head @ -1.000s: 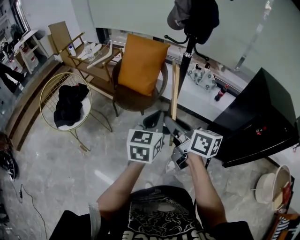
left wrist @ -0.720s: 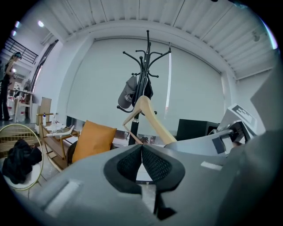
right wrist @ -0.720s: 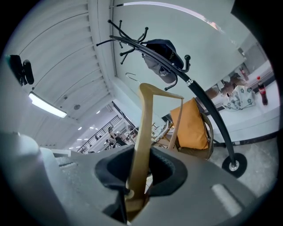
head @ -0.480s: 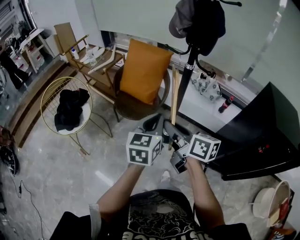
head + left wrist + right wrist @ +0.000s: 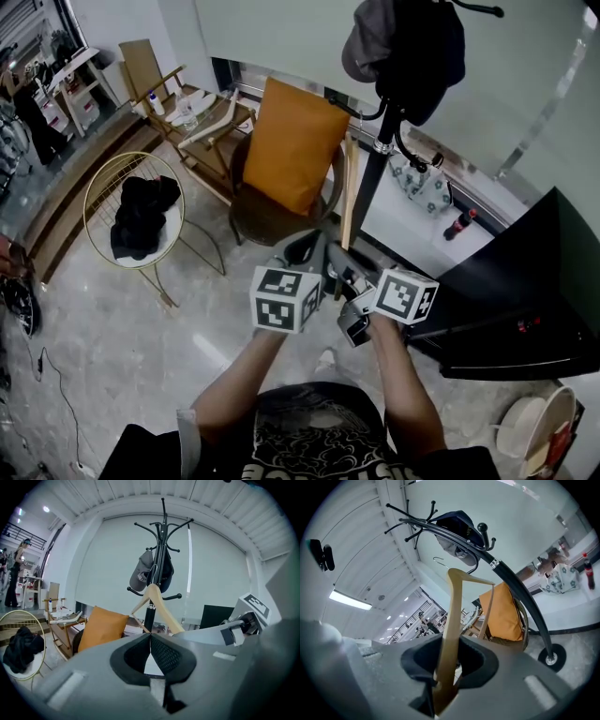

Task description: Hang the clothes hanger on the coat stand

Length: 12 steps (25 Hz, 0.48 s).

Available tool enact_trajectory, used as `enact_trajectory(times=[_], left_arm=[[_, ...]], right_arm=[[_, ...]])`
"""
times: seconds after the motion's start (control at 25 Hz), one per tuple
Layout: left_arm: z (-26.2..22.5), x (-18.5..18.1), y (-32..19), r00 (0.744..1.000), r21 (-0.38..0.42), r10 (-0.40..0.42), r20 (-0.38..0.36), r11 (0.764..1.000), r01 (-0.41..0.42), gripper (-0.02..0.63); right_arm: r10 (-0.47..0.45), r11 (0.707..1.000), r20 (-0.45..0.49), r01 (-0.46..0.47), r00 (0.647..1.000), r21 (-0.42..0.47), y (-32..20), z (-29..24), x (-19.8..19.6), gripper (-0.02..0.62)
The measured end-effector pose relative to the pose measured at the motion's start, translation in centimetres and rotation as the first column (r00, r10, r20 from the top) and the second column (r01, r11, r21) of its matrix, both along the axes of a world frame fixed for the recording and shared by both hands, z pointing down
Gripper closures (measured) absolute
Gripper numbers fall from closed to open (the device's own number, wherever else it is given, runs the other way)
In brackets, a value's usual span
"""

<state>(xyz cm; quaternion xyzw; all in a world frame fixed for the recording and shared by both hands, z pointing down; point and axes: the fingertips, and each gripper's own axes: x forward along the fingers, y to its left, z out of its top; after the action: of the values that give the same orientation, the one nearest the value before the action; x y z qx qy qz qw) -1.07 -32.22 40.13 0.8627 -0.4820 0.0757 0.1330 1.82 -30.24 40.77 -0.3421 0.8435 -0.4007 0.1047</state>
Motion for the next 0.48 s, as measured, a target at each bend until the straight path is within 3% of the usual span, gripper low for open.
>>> enact_trajectory(times=[0.48], left_arm=[[0.9, 2.3, -3.5, 0.997, -0.012, -0.069, 0.017, 0.998, 0.069, 0.600]], right_arm=[[-0.048, 0.998, 0.003, 0.048, 0.999, -0.035, -3.7, 1.9, 3.0, 0.499]])
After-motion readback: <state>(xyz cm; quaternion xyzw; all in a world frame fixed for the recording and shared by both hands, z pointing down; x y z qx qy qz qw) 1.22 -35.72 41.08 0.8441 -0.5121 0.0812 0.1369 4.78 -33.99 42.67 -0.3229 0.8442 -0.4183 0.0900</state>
